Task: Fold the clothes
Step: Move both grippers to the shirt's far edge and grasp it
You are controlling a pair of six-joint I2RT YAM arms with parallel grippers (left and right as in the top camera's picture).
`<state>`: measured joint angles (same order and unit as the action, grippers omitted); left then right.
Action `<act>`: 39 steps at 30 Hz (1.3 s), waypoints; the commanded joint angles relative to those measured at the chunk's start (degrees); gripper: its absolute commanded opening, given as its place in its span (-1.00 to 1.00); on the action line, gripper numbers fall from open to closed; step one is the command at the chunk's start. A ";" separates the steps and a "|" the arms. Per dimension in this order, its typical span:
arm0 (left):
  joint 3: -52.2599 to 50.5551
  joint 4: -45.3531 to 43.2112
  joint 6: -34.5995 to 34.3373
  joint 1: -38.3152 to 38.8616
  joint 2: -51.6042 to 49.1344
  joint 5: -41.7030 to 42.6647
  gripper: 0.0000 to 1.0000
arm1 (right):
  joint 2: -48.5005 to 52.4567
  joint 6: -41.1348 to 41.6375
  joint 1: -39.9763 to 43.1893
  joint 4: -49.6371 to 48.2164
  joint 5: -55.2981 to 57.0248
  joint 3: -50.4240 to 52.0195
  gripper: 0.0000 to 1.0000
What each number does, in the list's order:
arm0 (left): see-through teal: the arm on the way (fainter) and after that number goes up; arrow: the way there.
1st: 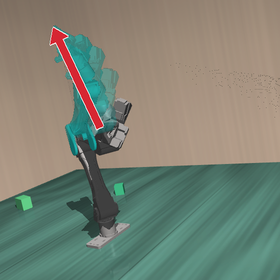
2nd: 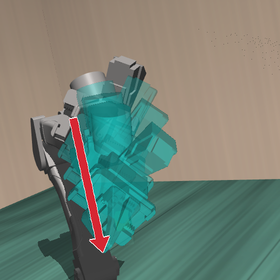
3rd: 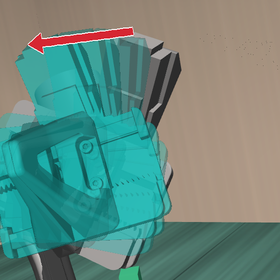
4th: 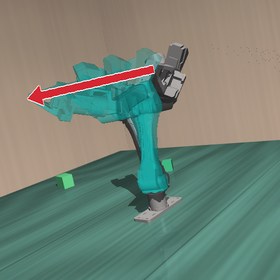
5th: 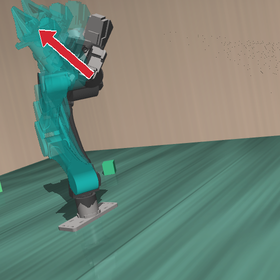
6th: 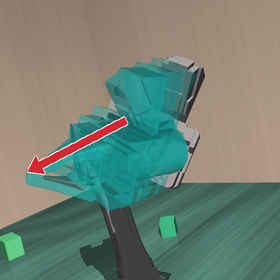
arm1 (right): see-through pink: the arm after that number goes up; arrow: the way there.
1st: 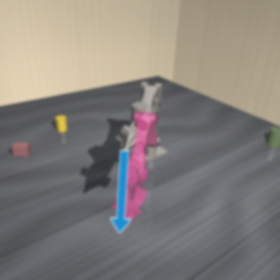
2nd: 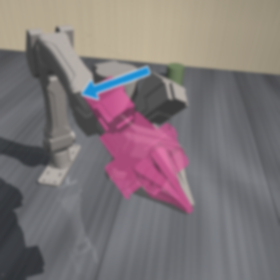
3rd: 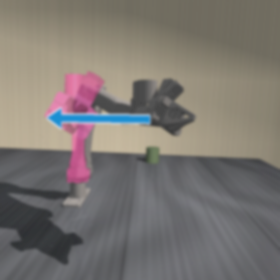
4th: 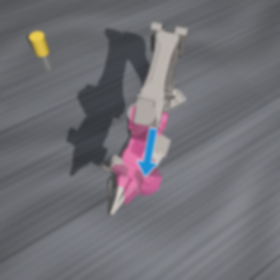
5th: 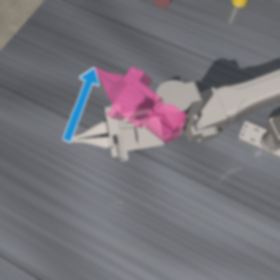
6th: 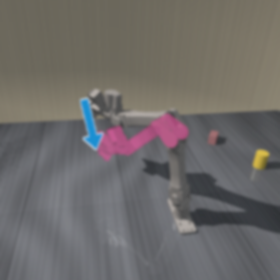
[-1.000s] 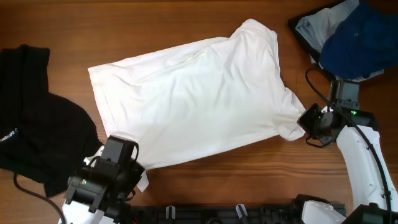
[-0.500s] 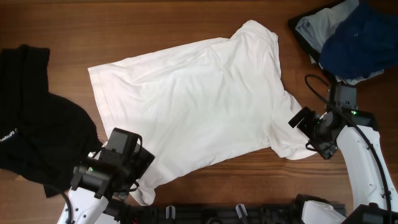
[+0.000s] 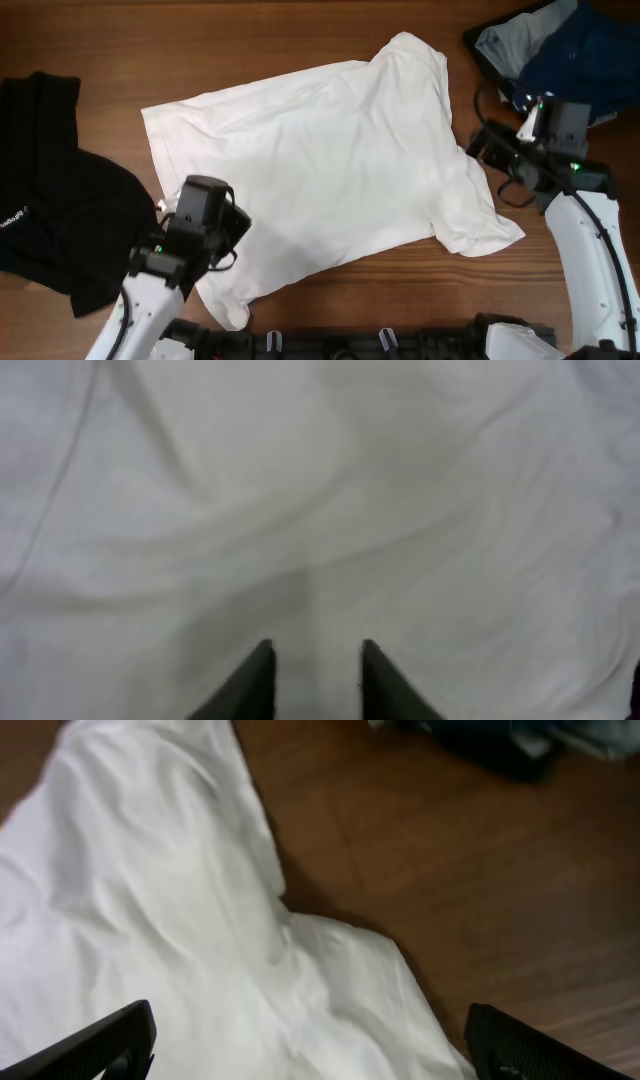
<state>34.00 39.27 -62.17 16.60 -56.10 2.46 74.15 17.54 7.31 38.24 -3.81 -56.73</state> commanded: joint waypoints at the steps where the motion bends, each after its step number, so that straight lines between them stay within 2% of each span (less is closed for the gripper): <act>1: 0.37 -6.34 3.85 -4.44 -6.51 3.67 -0.87 | 1.18 -5.40 -3.72 -0.07 -3.80 -3.65 0.93; 2: 0.92 -7.93 5.07 -5.64 -8.20 4.35 -0.87 | 1.92 -5.57 -4.61 -0.04 -4.31 -3.91 0.90; 4: 2.93 -9.42 7.08 -7.76 -11.17 4.59 -0.87 | 3.89 -6.23 -6.56 0.37 -4.37 -4.13 0.54; 5: 4.70 -9.55 9.20 -8.96 -12.90 4.59 -0.88 | 5.07 -6.69 -7.69 0.66 -4.39 -4.13 0.29; 7: 8.87 -9.51 13.55 -11.13 -16.06 4.28 -0.87 | 8.15 -7.10 -10.51 1.07 -4.31 -4.20 0.01; 8: 11.06 -9.25 14.25 -12.41 -17.75 4.13 -0.87 | 9.92 -7.06 -11.82 1.27 -4.33 -4.55 -0.22; 9: 12.79 -9.14 14.25 -13.55 -19.12 4.26 -0.87 | 11.45 -7.08 -12.83 1.53 -4.35 -5.20 -0.32; 10: 14.95 -9.14 14.58 -14.84 -21.09 4.57 -0.87 | 13.27 -7.15 -13.81 2.08 -4.31 -6.40 -0.32; 11: 18.16 -9.03 16.57 -16.37 -24.41 4.66 -0.83 | 16.31 -8.57 -15.15 4.07 -4.28 -9.60 -0.10; 14: 22.80 -9.01 17.62 -17.79 -29.86 5.68 -0.82 | 21.07 -11.06 -16.41 9.90 -3.13 -16.98 0.10; 18: 29.14 -7.96 19.17 -18.29 -37.20 6.75 -0.82 | 25.99 -13.75 -16.85 17.20 -3.39 -27.19 0.13; 19: 30.95 -7.21 19.87 -18.32 -39.47 6.73 -0.81 | 27.19 -14.84 -16.90 19.82 -3.91 -30.71 0.23; 22: 35.06 -3.61 20.02 -18.38 -44.76 7.37 -0.79 | 28.61 -16.17 -16.90 25.20 -3.93 -36.04 0.35; 24: 37.05 -0.94 21.99 -18.38 -47.28 9.09 -0.63 | 29.05 -16.57 -16.90 28.96 -3.82 -37.77 0.47; 25: 37.75 0.50 22.88 -18.38 -48.04 9.75 -0.53 | 29.05 -16.50 -16.90 30.27 -3.19 -37.79 0.62; 27: 37.94 1.27 23.43 -18.67 -48.28 9.51 -0.46 | 29.20 -16.52 -16.90 31.32 -1.46 -37.79 0.79; 29: 38.38 1.36 23.85 -20.04 -48.28 9.60 -0.33 | 29.33 -16.79 -16.87 31.01 -0.92 -37.79 0.80; 31: 38.40 1.77 23.80 -22.38 -48.28 10.80 -0.40 | 29.49 -16.74 -16.90 30.86 -0.92 -37.79 0.80; 34: 38.40 5.16 23.76 -25.99 -48.83 13.44 -0.74 | 29.53 -16.70 -16.90 30.84 -0.94 -37.79 0.80; 37: 38.40 10.78 22.77 -29.53 -51.01 13.66 -0.93 | 29.53 -16.70 -16.90 30.82 -1.33 -37.79 0.79; 39: 38.40 11.65 22.88 -30.45 -52.61 14.69 -0.93 | 29.53 -16.65 -16.90 30.56 -1.36 -37.79 0.78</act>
<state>71.81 49.32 -39.38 -11.92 -105.12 14.44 102.43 1.58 -9.41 69.17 -5.76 -93.45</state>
